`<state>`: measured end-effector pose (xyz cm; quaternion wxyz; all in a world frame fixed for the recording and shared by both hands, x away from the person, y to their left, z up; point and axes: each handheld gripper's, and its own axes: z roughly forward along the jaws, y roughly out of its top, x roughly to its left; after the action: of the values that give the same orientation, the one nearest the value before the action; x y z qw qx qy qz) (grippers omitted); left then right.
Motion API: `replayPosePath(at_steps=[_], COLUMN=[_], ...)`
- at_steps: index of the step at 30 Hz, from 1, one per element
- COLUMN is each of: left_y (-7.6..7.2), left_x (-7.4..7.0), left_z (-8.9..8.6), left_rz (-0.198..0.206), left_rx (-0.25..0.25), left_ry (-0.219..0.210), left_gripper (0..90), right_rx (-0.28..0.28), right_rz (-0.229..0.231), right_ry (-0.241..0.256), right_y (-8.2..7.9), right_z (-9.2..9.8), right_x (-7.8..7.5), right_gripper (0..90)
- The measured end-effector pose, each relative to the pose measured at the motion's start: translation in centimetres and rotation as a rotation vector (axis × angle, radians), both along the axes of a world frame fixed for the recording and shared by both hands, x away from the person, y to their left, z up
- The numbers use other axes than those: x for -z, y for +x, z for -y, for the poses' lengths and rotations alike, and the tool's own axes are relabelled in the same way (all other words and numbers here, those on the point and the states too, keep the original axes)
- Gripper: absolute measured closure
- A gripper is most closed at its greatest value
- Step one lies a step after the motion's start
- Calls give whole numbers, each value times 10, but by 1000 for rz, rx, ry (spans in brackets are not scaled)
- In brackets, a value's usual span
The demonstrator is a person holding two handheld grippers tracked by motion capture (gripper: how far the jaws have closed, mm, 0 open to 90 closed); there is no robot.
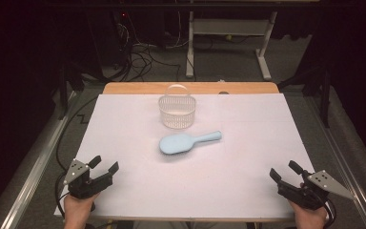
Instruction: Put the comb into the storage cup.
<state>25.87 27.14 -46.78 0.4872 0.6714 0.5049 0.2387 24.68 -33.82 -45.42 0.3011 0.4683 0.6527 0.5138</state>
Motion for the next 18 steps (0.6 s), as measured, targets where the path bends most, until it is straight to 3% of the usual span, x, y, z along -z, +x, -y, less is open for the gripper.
replayPosePath(at_steps=[18], left_y=[0], left_x=[1], left_z=[0], left_rz=[-6], left_rx=[1], left_ry=[-6], left_gripper=[249], right_rx=[-4], right_rz=[0], right_ry=[-5], right_y=[0], right_z=[-1], right_x=[0], right_gripper=[230])
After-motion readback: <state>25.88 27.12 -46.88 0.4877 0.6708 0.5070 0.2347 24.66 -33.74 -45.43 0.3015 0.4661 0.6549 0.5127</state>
